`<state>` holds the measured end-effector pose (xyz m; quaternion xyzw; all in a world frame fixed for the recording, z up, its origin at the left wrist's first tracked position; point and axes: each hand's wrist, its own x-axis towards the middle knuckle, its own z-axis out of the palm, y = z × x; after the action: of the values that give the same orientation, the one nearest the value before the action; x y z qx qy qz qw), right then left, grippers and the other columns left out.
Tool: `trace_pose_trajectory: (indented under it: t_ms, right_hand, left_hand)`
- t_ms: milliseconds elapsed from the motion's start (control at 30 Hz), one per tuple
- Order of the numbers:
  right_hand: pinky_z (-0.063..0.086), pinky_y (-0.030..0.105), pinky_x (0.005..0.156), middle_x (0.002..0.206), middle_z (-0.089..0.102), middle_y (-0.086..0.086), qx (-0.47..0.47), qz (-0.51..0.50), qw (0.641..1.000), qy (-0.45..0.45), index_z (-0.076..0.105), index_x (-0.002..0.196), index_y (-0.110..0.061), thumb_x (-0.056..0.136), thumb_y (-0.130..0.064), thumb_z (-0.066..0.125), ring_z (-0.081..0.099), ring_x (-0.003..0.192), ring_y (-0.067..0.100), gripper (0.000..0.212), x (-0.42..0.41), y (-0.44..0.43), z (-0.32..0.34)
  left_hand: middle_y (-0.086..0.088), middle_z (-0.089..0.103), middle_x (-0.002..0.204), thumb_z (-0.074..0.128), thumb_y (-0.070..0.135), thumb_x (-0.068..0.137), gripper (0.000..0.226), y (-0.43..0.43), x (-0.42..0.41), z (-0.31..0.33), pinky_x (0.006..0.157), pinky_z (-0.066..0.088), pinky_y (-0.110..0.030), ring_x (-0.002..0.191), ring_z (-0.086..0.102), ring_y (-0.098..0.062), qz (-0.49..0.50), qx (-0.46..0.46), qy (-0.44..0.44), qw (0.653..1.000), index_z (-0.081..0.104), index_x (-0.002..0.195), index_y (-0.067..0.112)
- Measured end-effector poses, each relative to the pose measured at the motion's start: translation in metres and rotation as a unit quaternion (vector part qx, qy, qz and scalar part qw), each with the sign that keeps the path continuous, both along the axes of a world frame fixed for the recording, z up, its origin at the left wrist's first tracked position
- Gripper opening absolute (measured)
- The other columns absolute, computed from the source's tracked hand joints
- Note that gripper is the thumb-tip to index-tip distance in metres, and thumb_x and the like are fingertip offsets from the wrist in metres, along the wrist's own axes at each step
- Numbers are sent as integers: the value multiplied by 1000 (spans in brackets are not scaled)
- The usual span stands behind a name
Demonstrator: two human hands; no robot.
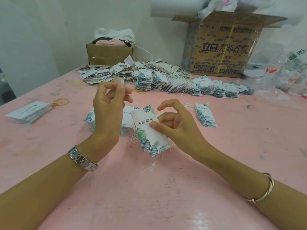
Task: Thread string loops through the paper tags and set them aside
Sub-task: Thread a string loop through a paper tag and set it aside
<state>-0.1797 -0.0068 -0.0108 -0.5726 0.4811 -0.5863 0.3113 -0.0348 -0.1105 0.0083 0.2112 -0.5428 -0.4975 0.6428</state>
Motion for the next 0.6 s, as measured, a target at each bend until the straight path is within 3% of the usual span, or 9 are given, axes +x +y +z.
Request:
trace_pose_trajectory:
  t_ms: [100,267,367,600]
  right_hand:
    - [55,51,69,83,71,16,-18,-11,999,35,62,92,-10,82,-12,74,69,76,32,16,-4,0,3]
    - [57,25,73,83,72,3,0,27,997,71,71,91,-12,82,-4,74,67,74,17,13,-12,1,7]
    - [57,28,74,91,71,13,22,26,996,86,71,90,-14,80,-4,76,66,74,19,15,-18,-1,10]
    - [56,23,66,72,75,4,44,8,996,82,74,90,-8,83,-2,74,69,67,13,10,-30,-1,15]
  left_hand:
    - [10,69,70,55,13,100,14,-3,0,-1,55,40,-14,59,59,-5,5,11,3,1000,51,87,17]
    - [10,69,71,55,16,100,13,-7,1,-3,56,41,-15,61,61,-5,19,23,-1,1000,53,88,18]
    - [9,69,73,55,15,100,12,-10,2,-6,57,42,-15,62,62,-4,32,50,4,998,53,89,18]
    - [10,68,71,56,15,100,11,-12,0,-10,57,44,-14,61,62,-3,38,81,-2,996,54,89,18]
